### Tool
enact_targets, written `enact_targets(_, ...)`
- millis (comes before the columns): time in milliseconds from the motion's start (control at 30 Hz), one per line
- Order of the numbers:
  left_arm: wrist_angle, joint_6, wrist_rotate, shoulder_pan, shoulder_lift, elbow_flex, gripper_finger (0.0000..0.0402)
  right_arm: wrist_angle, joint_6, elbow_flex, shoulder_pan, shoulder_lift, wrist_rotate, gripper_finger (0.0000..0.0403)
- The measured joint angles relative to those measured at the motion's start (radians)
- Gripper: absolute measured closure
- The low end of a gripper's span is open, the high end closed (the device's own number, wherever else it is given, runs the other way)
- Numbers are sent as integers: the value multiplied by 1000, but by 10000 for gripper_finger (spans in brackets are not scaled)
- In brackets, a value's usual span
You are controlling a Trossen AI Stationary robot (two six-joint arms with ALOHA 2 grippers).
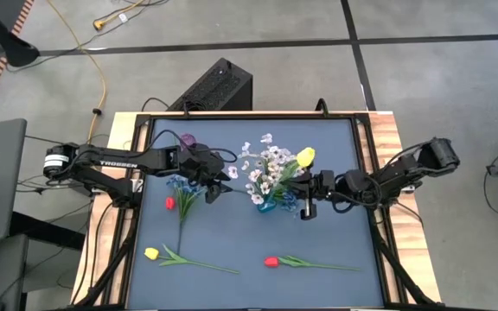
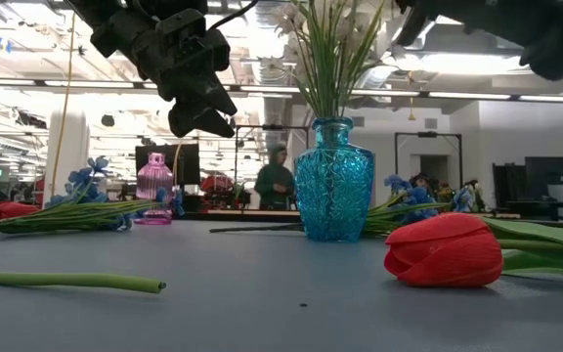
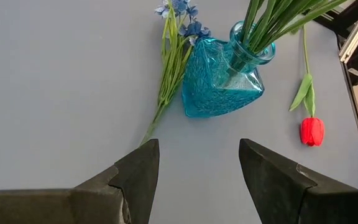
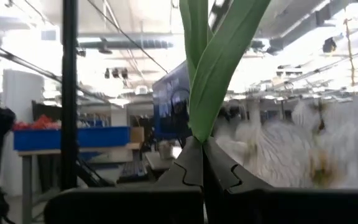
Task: Sort flowers into vase by color
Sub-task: Put the right yellow flower into the blue vase
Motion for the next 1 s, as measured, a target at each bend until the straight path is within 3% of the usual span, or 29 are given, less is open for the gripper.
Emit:
enact_targets(600, 0, -7, 14, 0, 0, 0, 192, 32, -62, 0, -1, 70, 38, 388)
enact_targets(1000, 1, -14, 10, 0, 0, 0, 192, 21, 62, 1, -1, 211, 45, 388)
